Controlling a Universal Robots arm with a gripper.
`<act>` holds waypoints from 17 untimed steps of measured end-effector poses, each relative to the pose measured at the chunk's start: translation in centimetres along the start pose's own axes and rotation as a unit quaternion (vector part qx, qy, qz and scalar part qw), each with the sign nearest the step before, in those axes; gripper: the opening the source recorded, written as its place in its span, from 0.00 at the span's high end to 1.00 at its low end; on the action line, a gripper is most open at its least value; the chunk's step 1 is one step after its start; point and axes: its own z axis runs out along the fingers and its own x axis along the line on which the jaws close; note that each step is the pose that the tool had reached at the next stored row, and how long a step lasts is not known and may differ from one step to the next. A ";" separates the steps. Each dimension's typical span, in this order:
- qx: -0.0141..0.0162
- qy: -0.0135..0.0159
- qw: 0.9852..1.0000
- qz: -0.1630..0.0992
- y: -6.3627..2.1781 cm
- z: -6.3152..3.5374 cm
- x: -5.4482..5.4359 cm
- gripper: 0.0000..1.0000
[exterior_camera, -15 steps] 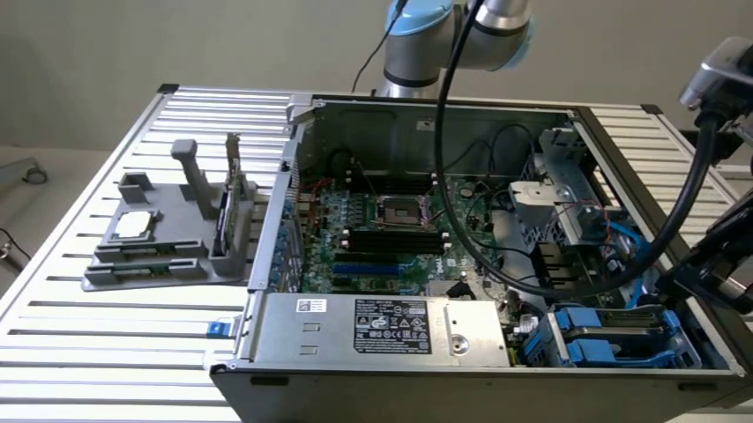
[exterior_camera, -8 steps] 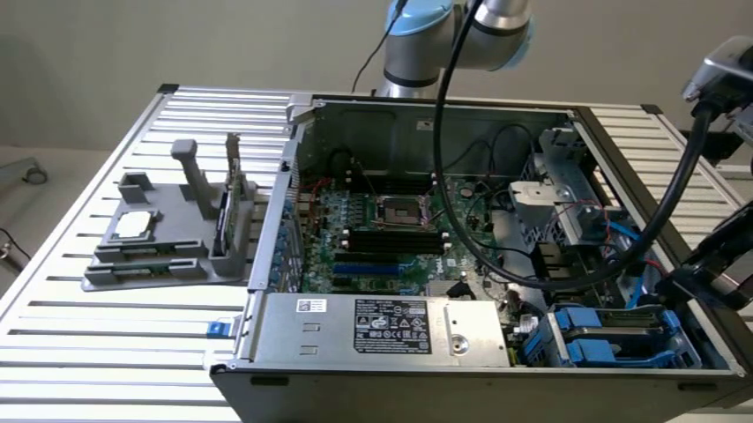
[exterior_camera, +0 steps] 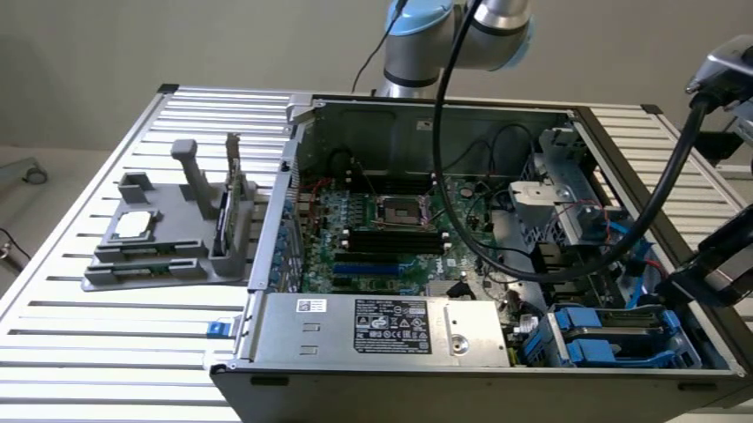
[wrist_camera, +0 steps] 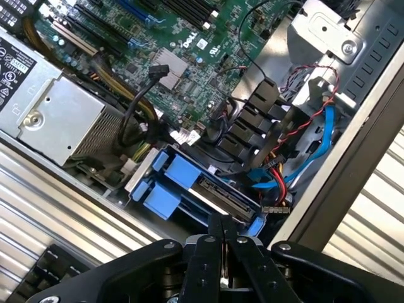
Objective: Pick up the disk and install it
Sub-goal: 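Insert the disk into the insertion slot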
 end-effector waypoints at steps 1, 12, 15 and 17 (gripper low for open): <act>0.001 0.001 1.000 0.006 0.00 -0.01 0.0 0.86; 0.008 -0.001 0.997 0.076 0.00 0.00 0.0 0.86; 0.011 -0.002 0.995 0.096 0.00 -0.01 0.0 0.86; 0.012 -0.003 0.994 0.109 0.00 -0.01 0.0 0.86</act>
